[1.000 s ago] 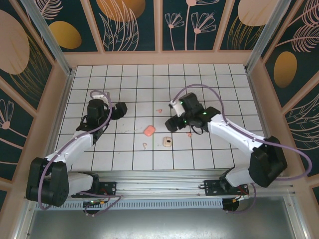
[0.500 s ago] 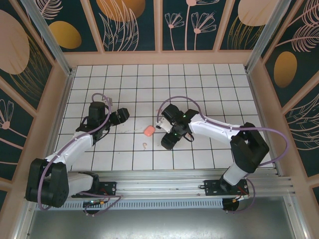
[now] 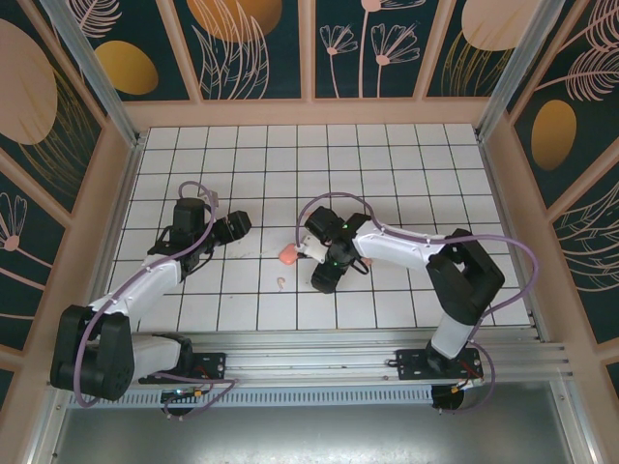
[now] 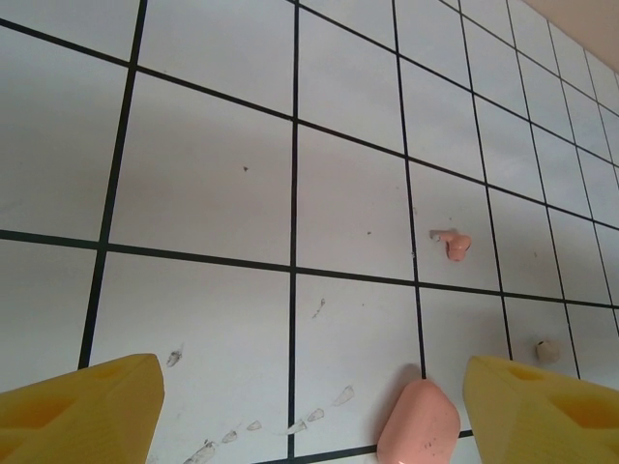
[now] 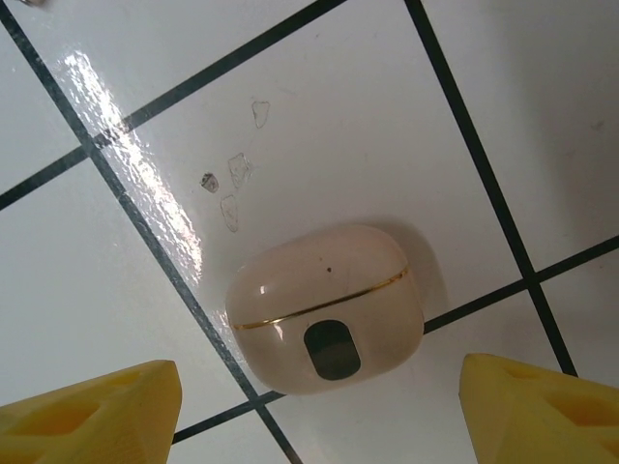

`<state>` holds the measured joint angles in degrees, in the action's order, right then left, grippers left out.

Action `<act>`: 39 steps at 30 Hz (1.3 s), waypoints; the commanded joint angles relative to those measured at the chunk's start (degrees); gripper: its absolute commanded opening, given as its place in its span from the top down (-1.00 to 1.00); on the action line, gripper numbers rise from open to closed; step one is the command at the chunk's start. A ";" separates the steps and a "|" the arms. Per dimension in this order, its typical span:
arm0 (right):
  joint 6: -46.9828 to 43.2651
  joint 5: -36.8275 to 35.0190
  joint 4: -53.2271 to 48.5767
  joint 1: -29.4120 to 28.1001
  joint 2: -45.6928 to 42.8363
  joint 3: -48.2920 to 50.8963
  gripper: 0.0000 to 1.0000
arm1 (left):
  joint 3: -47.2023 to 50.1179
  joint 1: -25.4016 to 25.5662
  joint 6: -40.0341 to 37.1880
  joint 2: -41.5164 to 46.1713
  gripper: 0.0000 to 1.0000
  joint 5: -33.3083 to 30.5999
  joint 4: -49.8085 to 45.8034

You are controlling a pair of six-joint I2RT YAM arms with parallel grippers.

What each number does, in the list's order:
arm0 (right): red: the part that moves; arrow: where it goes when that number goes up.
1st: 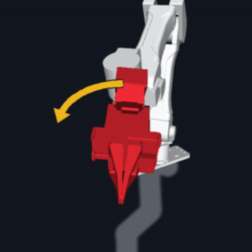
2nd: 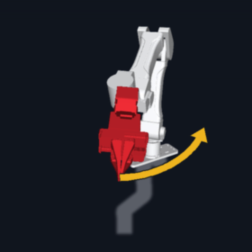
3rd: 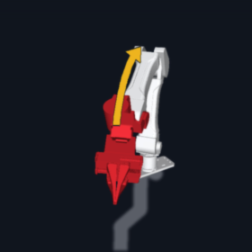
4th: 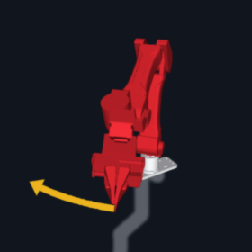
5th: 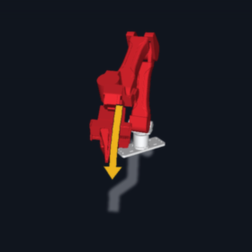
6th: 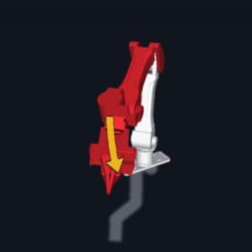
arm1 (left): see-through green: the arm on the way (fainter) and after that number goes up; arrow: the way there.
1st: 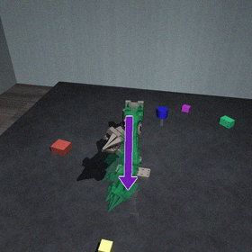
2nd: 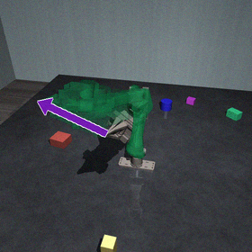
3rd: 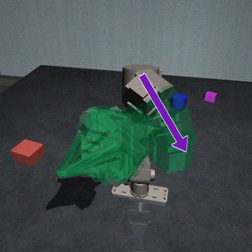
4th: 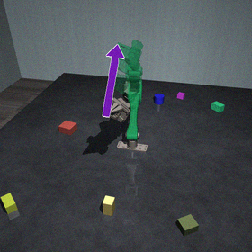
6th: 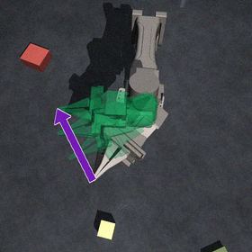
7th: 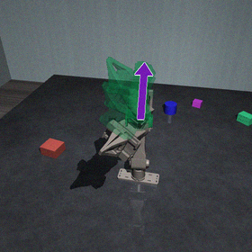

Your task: Insert wireless bluetooth earbuds into charging case

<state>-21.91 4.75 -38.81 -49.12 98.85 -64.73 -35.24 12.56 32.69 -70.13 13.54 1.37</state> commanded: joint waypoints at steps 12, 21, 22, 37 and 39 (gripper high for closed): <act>-1.56 -1.05 3.15 -0.51 4.13 -1.11 -0.51 | 0.00 -0.01 0.54 -0.45 -0.62 1.18 -0.58; -1.57 -1.05 4.14 -0.22 5.38 -0.18 -0.36 | 0.00 -0.01 0.54 0.17 -0.61 1.23 -0.86; -1.58 -1.14 4.23 -0.11 5.27 -0.01 -0.34 | 0.00 0.00 0.54 0.17 -0.61 1.22 -0.84; 1.43 -0.72 6.42 1.69 2.91 2.79 -0.13 | -0.69 -0.07 -0.51 -0.12 -0.56 2.62 -0.38; 2.75 0.56 7.99 2.39 1.38 3.47 -0.11 | -0.40 0.01 -1.10 0.07 -0.54 2.55 0.02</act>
<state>-21.43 4.45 -32.93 -47.94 102.52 -62.70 -35.24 12.56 32.64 -70.13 15.03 1.23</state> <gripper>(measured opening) 0.563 0.775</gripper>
